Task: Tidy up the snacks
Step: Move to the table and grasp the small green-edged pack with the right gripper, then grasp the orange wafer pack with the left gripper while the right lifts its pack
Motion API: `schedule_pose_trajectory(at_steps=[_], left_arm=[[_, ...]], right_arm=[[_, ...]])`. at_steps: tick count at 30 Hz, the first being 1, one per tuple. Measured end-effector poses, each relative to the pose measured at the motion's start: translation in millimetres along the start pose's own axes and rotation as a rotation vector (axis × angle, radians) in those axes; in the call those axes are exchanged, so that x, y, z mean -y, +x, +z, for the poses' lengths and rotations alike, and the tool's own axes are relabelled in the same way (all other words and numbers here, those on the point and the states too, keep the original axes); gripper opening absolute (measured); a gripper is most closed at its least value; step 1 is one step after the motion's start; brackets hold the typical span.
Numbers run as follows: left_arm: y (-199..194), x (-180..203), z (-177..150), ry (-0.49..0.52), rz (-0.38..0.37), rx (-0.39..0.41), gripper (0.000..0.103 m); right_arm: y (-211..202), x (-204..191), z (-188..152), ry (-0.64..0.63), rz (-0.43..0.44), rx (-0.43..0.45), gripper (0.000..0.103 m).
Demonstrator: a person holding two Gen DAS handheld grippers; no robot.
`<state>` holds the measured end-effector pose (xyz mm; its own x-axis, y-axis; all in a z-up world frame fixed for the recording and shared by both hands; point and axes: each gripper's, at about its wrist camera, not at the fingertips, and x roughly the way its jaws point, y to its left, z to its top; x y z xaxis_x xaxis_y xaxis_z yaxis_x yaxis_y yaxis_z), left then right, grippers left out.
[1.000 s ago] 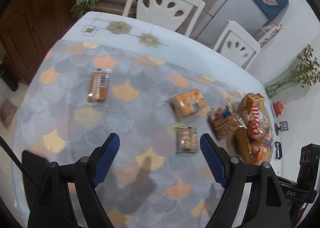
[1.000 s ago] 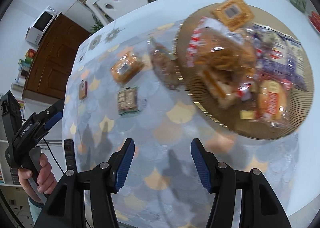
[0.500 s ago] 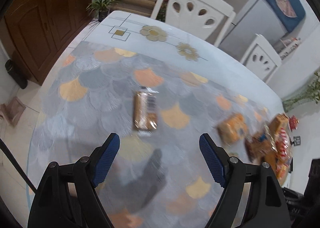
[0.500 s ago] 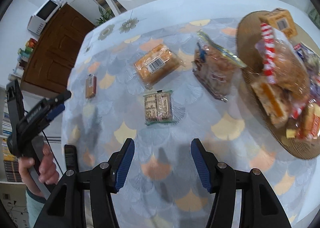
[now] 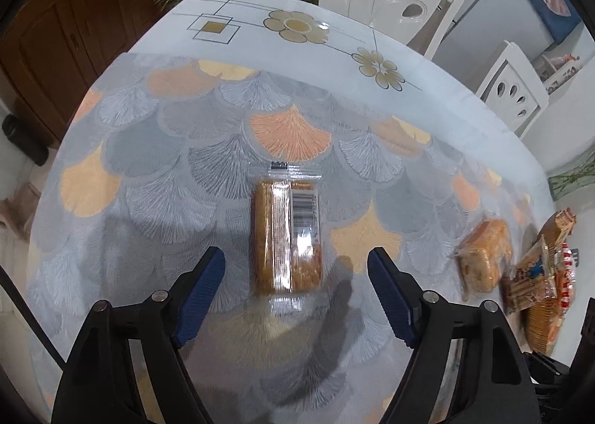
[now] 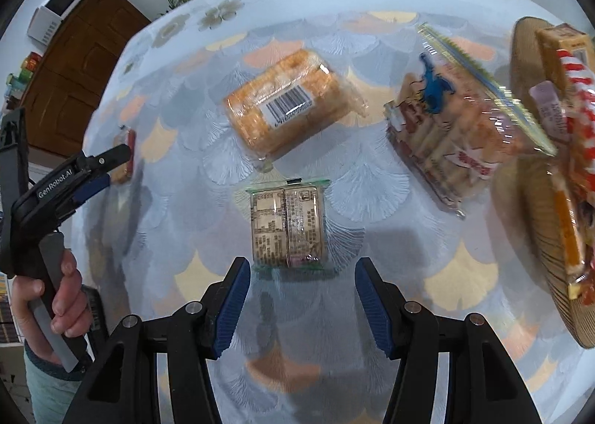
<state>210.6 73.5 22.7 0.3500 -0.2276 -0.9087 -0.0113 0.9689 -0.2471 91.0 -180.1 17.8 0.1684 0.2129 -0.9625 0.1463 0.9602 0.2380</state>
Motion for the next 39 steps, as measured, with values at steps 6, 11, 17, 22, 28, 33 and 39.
schedule_pose_trajectory(at_steps=[6,11,17,22,28,33,39], left_arm=[[5.8,9.2,4.8,0.063,0.047,0.017,0.077],[9.3,16.5,2.7,0.117,0.100,0.037,0.077],[9.4,16.8,-3.9,0.139,0.099,0.092,0.077],[10.5,30.8,-16.2,0.226,0.164,0.138,0.061],[5.7,34.8,-17.9,0.241,0.173,0.144,0.031],[-1.0,41.3,-29.8,0.261,0.148,0.122,0.031],[-11.8,52.3,-56.1,0.277,0.066,0.084,0.031]], right_arm=[[15.2,-9.8,9.6,-0.024,-0.012,-0.016,0.057],[22.4,-16.4,17.8,-0.039,-0.036,-0.008,0.057],[27.4,-23.3,19.3,-0.051,-0.087,0.007,0.055],[30.2,-35.4,14.2,-0.113,-0.181,0.049,0.049],[27.2,-35.0,9.3,-0.141,-0.181,0.061,0.043],[16.4,-23.7,-14.7,-0.132,-0.169,0.056,0.043],[8.0,-16.0,-44.0,-0.123,-0.154,0.030,0.043]])
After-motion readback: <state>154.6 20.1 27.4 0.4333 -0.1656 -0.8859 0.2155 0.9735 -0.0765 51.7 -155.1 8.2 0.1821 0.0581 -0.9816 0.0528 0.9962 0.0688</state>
